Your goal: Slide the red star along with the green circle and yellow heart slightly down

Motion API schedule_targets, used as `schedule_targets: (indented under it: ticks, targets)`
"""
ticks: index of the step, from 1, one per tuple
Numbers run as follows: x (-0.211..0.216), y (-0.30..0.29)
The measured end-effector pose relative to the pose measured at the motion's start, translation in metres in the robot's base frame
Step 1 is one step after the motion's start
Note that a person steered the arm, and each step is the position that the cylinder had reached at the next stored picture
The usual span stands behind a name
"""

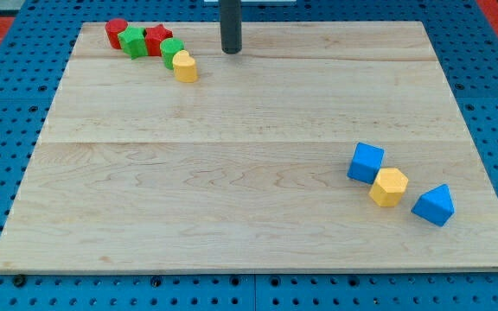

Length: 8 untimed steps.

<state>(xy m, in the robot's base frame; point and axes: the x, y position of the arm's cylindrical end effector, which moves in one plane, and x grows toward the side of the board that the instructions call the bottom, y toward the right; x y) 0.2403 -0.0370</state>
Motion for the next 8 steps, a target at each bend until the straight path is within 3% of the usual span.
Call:
schedule_targets:
  ticks: [2, 3, 5, 6, 8]
  targets:
    - [-0.049, -0.102]
    - [-0.037, -0.138]
    - [0.050, -0.089]
    - [0.057, -0.052]
    - [0.022, -0.084]
